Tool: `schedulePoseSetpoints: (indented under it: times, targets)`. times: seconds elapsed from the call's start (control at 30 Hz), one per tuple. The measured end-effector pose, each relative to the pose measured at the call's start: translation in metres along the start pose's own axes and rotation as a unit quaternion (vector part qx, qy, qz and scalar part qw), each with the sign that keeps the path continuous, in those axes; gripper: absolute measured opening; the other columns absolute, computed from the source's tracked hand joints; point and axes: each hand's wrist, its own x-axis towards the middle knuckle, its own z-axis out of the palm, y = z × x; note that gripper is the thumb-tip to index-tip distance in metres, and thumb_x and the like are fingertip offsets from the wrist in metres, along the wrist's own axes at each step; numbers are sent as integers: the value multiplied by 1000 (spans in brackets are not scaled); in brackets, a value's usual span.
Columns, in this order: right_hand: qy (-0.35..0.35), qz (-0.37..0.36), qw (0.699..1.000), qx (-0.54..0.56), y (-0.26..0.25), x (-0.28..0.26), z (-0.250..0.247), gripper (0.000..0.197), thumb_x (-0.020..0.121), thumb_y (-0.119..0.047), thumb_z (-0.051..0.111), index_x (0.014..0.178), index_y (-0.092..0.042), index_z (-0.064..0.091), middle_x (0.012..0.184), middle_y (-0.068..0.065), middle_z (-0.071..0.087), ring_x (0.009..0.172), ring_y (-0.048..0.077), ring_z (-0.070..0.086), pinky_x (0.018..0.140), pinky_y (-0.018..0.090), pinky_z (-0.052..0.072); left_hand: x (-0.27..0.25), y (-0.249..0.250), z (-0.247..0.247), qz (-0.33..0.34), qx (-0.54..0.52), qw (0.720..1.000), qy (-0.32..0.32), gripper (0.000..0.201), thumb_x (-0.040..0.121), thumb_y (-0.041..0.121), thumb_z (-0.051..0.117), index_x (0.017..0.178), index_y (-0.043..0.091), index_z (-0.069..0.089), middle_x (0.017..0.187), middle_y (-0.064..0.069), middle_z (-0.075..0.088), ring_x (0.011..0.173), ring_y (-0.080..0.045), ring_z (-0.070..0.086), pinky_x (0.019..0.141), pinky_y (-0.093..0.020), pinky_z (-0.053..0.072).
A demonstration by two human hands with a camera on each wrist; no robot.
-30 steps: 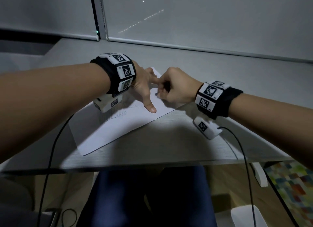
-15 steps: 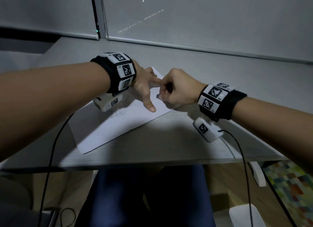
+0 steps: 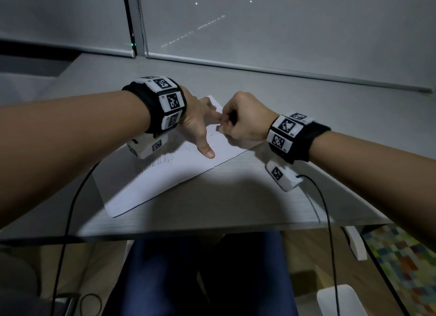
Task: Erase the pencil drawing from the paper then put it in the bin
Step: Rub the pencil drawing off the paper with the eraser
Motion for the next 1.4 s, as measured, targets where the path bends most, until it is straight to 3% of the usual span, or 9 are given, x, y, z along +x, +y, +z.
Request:
schedulePoseSetpoints:
  times: [0.17,0.3,0.43,0.53,0.67,0.83,1.03,1.23,1.4]
  targets:
    - [-4,-4,1000,-3,-6,0,1,15,84,-19,72,71,-12,75,67,-1,71,64,18,68,63,30,60,4,-3,2,3,-20,1000,21,120,59,84,81,159,49,25,161,1,24,151,-31,28,117,-58,34]
    - [-43,-54,997,17,-28,-12,9,14,82,-14,69,69,-12,74,60,-4,67,52,6,59,53,23,52,3,-6,5,8,-35,999,37,68,62,78,84,114,54,48,136,9,34,136,-18,33,120,-52,34]
    - [-16,-8,1000,-14,-7,5,0,15,84,-21,77,71,-13,77,66,-2,71,63,15,67,63,26,58,6,-9,7,-4,-38,998,48,142,45,89,81,161,40,17,154,3,35,144,-29,40,115,-57,38]
    - [6,13,1000,-27,3,11,-6,16,83,-20,77,69,-13,76,65,-2,72,60,14,68,63,28,57,4,-11,10,3,-100,995,28,170,33,93,80,167,40,-10,172,8,19,158,-25,25,124,-54,29]
    - [-5,4,1000,12,4,6,-13,11,84,-23,80,77,-14,78,70,-4,71,62,10,63,62,22,52,1,-18,19,79,-159,982,67,161,40,81,93,167,42,2,171,17,17,159,-15,21,128,-51,27]
    - [-71,3,996,-47,23,-14,-21,19,84,-22,80,69,-25,69,91,-8,79,95,15,77,92,39,62,-41,-27,17,-3,-19,990,140,144,57,89,77,168,26,12,169,0,19,154,-27,24,122,-56,33]
    - [-95,11,994,-52,24,-38,-41,9,87,-21,78,79,-17,77,91,-5,81,85,12,75,82,32,62,-60,-48,33,-56,-64,993,88,129,52,105,60,156,33,36,144,8,42,135,-24,46,112,-52,44]
    - [-35,-47,998,12,1,-11,-39,5,85,-18,81,81,-17,78,79,2,79,70,19,71,67,27,53,-47,-33,37,1,-49,992,115,124,53,100,66,154,34,39,141,9,41,130,-20,43,112,-51,43]
    - [-32,-52,998,-2,-17,-1,1,10,86,-22,85,81,-14,80,69,-5,70,59,4,60,59,16,46,-39,-26,38,4,-48,994,102,134,52,104,58,164,38,27,154,9,38,142,-25,40,117,-56,38]
